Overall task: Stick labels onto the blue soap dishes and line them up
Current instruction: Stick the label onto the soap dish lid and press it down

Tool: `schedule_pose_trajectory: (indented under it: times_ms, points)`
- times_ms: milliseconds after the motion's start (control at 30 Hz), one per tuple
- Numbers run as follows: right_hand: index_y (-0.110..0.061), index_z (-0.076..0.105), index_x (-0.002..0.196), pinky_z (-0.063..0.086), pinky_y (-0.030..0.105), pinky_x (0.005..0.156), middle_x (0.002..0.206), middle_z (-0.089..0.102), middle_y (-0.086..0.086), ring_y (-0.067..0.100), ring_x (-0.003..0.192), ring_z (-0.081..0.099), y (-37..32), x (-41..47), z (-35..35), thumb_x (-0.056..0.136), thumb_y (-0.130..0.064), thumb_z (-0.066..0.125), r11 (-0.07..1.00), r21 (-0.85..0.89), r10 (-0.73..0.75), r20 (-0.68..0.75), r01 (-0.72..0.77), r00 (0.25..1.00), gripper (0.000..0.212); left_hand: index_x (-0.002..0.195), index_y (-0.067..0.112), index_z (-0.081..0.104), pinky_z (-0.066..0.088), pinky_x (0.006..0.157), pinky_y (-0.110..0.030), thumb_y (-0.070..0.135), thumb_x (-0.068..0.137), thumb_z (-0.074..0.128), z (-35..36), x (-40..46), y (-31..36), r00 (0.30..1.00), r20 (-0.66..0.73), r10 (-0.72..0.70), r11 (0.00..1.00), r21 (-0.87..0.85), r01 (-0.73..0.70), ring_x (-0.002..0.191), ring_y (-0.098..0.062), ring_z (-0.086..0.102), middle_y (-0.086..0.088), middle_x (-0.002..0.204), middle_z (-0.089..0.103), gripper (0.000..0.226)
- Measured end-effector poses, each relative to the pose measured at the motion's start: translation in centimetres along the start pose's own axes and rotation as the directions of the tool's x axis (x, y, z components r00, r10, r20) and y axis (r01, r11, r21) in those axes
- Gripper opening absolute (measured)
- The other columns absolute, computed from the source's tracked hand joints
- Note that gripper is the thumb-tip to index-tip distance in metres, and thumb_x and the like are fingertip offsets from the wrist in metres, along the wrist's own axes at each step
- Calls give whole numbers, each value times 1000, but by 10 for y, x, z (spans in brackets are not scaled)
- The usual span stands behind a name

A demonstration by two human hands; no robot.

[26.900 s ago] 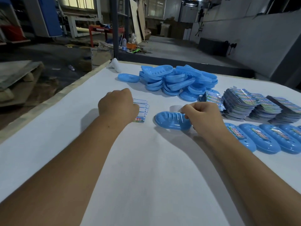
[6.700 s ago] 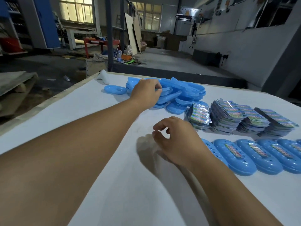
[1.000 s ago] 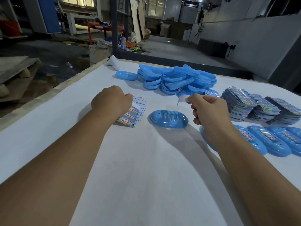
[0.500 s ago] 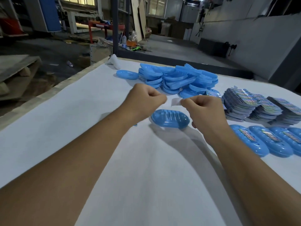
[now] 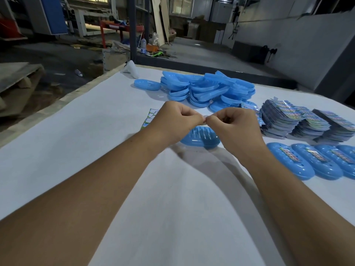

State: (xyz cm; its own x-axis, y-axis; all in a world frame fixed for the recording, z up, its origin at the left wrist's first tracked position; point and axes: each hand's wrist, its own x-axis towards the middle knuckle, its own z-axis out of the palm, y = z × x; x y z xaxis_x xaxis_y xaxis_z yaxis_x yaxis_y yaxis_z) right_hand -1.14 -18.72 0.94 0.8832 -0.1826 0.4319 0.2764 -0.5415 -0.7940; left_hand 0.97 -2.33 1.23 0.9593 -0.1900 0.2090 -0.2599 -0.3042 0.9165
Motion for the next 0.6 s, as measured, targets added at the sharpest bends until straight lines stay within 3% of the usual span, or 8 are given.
schedule_pose_trajectory:
  times_ms: [200,367,500,600]
  points:
    - [-25,75,71,32,12,46,54,58,-14,4,46,39,-3,-3,-3,92,-27,70,996,-8,-83,87,84,993,21,77,29,80,51,77,-23,37,80,77,-3,5,0,997,-57,-59,998,-10,59,88,-3,68,16,79,75,10]
    - [-35,75,76,34,20,48,69,67,-7,6,49,41,-3,-2,-2,97,-32,63,993,-57,-97,103,104,990,25,81,28,80,50,77,-26,48,76,81,-4,7,-2,990,-103,-91,996,-6,91,91,-4,64,19,79,74,20]
    - [-22,74,69,38,23,51,60,63,-9,5,47,42,6,6,-5,88,-35,70,989,-144,26,-48,-33,999,24,64,29,69,39,41,-12,40,81,77,-4,8,0,980,-159,-121,993,-10,121,69,-5,57,29,56,62,22]
    - [-20,76,68,37,26,52,54,59,-1,6,46,39,10,8,-9,85,-38,75,993,-94,65,-52,-70,997,25,63,29,67,33,34,-10,41,82,75,-3,9,1,975,-178,-130,991,-10,130,64,-6,54,24,52,61,24]
